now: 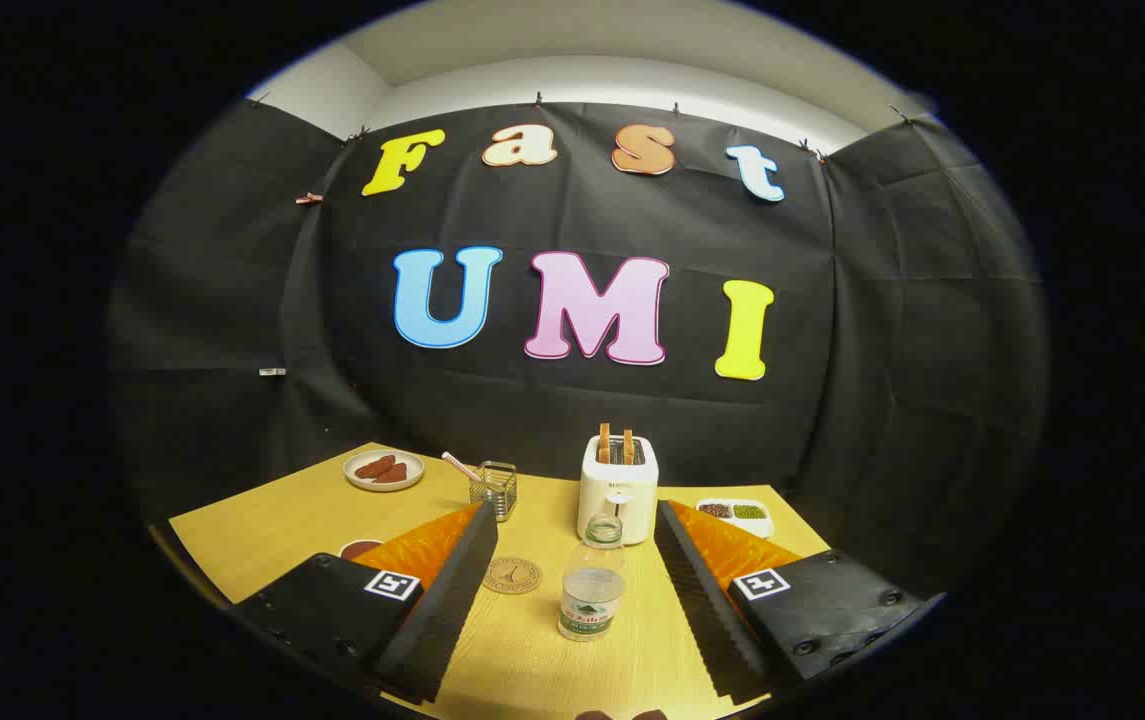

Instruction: Take the bottle from table, then pour the juice into the cup, finally place the bottle on the coaster

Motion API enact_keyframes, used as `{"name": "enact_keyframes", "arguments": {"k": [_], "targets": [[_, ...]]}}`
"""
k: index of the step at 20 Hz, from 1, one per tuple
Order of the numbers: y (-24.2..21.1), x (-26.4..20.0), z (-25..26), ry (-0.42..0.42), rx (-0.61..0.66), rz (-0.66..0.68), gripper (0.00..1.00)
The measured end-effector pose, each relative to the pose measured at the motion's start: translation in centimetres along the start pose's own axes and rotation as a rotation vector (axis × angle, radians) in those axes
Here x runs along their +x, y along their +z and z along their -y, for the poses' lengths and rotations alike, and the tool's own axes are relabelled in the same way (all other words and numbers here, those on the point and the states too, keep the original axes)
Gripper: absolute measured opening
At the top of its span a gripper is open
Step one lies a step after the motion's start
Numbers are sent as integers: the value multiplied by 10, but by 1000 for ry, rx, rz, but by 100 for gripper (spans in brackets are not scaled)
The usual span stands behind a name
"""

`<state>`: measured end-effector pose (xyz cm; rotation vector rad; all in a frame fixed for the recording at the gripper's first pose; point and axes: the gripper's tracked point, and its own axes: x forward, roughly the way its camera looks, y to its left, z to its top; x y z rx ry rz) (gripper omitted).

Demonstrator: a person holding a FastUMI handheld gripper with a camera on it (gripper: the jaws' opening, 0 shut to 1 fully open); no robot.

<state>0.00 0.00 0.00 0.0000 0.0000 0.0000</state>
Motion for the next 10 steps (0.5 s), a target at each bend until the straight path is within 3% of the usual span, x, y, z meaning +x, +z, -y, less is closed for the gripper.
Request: {"name": "enact_keyframes", "arguments": {"k": [10], "targets": [[-1,5,6,-11,-11,9,97]]}}
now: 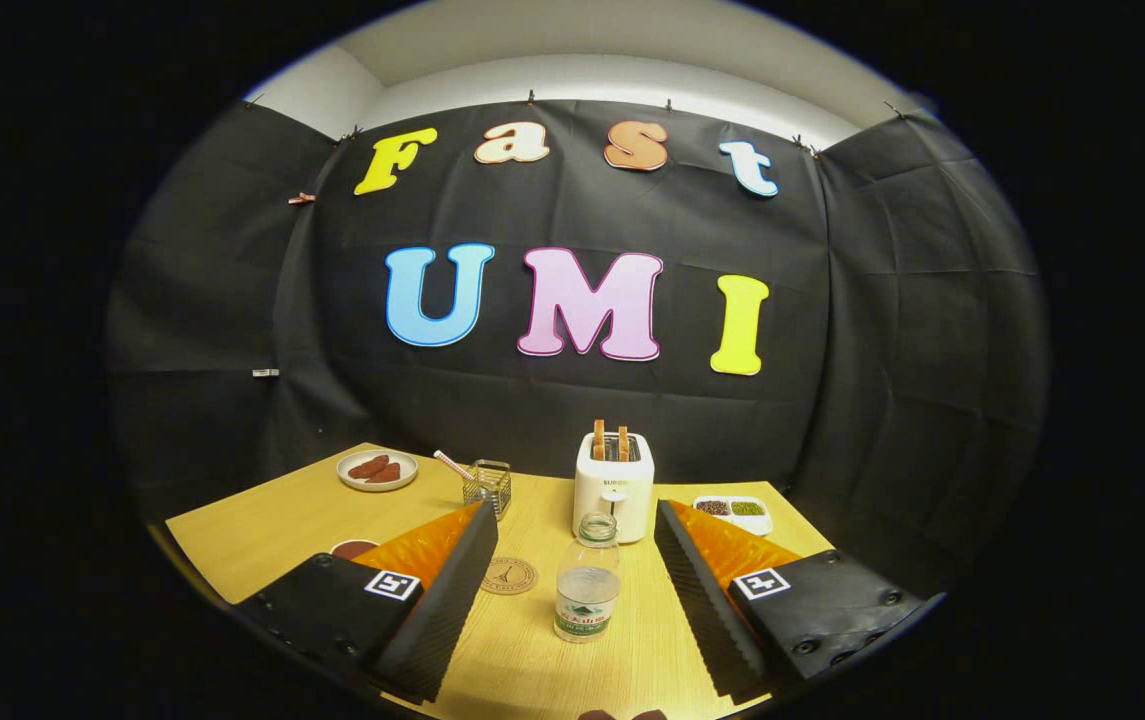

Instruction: Take the bottle from table, then pour the juice into the cup, finally place the bottle on the coaster

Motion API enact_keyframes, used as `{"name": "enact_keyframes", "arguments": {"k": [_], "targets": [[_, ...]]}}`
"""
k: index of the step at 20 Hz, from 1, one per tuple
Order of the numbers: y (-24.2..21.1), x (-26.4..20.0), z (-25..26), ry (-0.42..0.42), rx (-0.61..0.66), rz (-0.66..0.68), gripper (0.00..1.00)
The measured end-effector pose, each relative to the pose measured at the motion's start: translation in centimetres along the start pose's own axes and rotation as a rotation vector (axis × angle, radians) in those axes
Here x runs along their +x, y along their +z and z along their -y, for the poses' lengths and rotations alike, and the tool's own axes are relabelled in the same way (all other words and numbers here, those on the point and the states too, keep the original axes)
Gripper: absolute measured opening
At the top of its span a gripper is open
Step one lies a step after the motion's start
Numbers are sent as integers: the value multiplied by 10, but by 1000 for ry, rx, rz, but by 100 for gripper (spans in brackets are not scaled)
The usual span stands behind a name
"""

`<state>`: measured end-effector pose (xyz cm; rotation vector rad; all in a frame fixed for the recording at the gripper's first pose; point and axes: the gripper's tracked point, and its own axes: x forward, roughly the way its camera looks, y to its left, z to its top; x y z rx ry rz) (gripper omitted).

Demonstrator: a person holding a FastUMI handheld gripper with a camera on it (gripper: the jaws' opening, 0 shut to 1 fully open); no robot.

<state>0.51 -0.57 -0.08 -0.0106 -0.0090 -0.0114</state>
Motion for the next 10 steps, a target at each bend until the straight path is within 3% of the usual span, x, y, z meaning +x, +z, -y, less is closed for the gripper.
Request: {"name": "enact_keyframes", "arguments": {"k": [10], "targets": [[-6,6,2,5,1,-7,97]]}}
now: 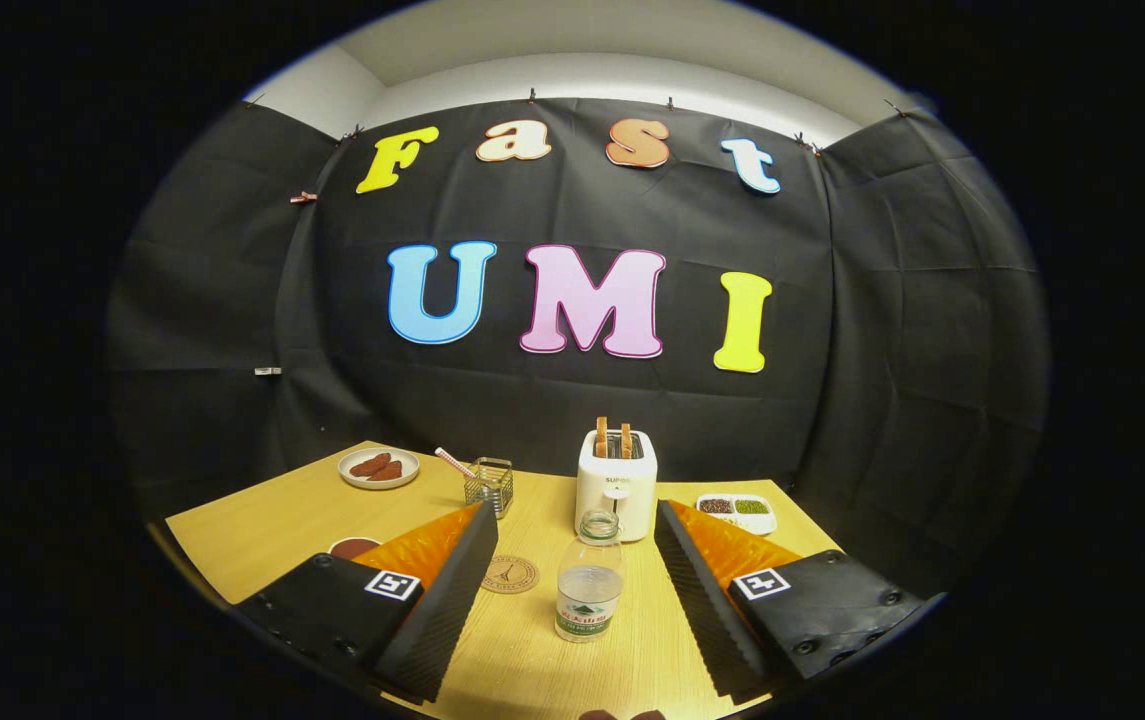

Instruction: Take the bottle from table, then pour the juice into the cup, finally place the bottle on the coaster

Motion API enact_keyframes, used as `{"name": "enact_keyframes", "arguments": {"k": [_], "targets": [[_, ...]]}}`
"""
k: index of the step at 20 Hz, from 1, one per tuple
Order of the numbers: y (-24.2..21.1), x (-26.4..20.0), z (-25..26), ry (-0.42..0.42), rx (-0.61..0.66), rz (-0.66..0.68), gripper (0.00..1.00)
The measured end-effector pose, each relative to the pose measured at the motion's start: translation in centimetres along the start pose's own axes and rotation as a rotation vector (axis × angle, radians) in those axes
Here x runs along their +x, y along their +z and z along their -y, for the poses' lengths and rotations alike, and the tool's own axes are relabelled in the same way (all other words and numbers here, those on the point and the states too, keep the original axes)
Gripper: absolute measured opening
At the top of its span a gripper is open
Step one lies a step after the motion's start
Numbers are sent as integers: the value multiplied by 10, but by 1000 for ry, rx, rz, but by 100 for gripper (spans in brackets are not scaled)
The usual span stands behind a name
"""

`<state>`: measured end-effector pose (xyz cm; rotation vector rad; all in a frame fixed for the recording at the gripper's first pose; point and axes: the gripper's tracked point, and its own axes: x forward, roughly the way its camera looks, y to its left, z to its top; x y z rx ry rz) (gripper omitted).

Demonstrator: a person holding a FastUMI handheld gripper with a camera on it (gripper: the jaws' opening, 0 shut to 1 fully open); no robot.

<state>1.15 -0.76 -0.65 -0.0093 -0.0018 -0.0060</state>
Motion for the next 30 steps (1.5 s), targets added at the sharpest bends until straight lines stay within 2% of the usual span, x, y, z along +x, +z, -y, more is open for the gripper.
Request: {"name": "enact_keyframes", "arguments": {"k": [13,21,30], "targets": [[-23,37,8,-6,-21,-19,97],[-69,66,20,-37,40,-88,97],[-120,89,22,-33,64,-156,97]]}}
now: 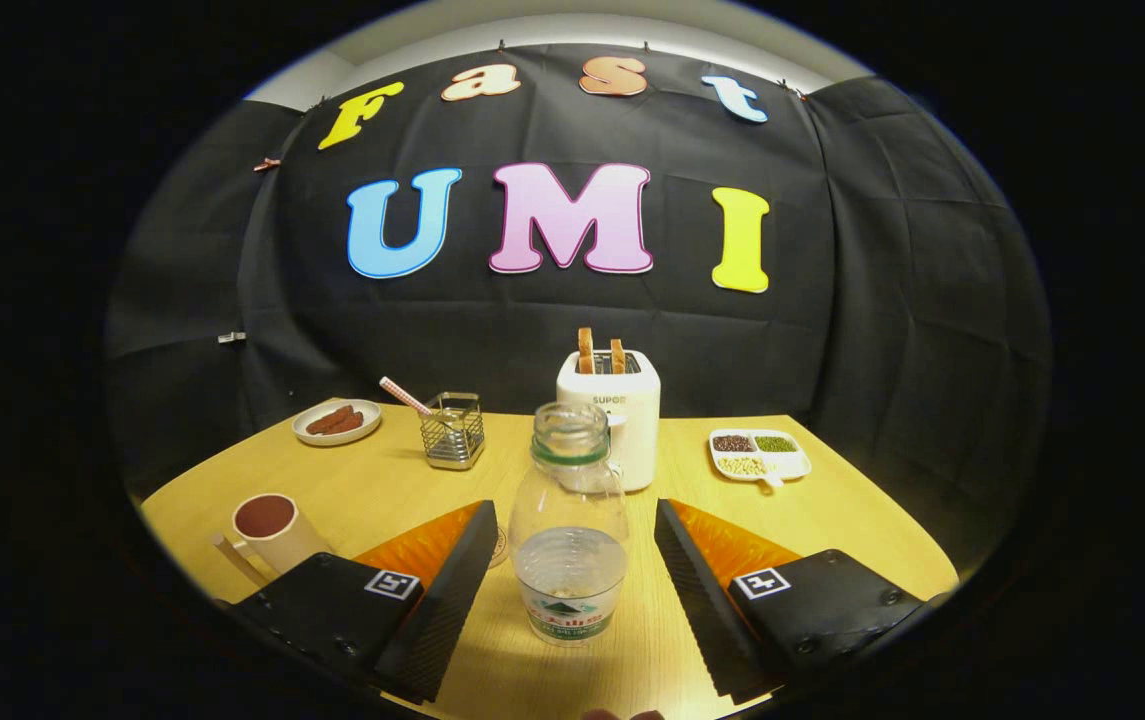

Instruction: Take the bottle from table, then pour the juice into the cup, finally place the bottle on the coaster

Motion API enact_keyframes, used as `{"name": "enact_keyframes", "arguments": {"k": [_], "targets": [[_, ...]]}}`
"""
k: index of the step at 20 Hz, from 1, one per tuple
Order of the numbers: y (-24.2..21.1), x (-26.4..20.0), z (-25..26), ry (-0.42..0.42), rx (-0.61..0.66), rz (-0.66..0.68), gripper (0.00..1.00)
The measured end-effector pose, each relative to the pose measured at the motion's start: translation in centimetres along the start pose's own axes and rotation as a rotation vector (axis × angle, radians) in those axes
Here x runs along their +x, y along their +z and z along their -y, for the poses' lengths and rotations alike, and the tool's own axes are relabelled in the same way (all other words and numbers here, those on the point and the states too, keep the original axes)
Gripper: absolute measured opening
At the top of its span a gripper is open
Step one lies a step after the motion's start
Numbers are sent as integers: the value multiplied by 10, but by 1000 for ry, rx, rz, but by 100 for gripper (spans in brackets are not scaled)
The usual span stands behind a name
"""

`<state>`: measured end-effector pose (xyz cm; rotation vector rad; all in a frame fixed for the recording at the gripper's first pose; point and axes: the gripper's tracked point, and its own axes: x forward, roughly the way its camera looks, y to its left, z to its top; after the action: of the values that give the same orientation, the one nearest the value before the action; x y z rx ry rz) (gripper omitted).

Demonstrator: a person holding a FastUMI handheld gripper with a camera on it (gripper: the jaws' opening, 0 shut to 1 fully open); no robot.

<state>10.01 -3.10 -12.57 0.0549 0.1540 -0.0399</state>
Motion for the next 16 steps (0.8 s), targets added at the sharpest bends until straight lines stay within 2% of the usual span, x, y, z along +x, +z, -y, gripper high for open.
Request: {"name": "enact_keyframes", "arguments": {"k": [13,16], "targets": [[-30,26,3,40,23,-53,97],[-36,30,4,35,32,-79,86]]}}
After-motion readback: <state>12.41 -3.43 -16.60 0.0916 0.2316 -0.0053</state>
